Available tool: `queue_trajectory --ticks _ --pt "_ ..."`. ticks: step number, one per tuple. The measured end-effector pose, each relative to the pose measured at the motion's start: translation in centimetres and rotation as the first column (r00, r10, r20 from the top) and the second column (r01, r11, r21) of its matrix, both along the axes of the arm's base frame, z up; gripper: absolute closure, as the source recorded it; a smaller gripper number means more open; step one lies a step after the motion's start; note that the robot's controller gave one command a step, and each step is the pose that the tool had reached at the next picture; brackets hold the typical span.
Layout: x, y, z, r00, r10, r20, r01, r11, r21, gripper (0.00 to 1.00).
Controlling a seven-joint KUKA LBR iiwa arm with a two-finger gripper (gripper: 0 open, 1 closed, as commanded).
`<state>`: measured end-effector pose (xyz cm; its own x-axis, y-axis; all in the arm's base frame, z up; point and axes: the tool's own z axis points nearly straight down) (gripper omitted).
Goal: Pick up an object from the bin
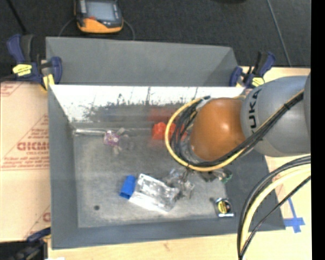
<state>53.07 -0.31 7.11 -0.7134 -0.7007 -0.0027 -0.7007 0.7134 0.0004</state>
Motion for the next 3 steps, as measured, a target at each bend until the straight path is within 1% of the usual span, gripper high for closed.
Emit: queue_trajectory --ticks 1,2,3 --pt "0.07 -0.03 0.00 1.000 0.001 0.001 -0.001 1.000 -0.001 1.00" --pt "0.66 0.23 -0.04 0.999 0.038 0.004 -0.038 0.999 -0.003 1.00" --pt "0.64 0.22 -0.06 0.999 0.038 0.004 -0.038 0.999 -0.003 0.00"
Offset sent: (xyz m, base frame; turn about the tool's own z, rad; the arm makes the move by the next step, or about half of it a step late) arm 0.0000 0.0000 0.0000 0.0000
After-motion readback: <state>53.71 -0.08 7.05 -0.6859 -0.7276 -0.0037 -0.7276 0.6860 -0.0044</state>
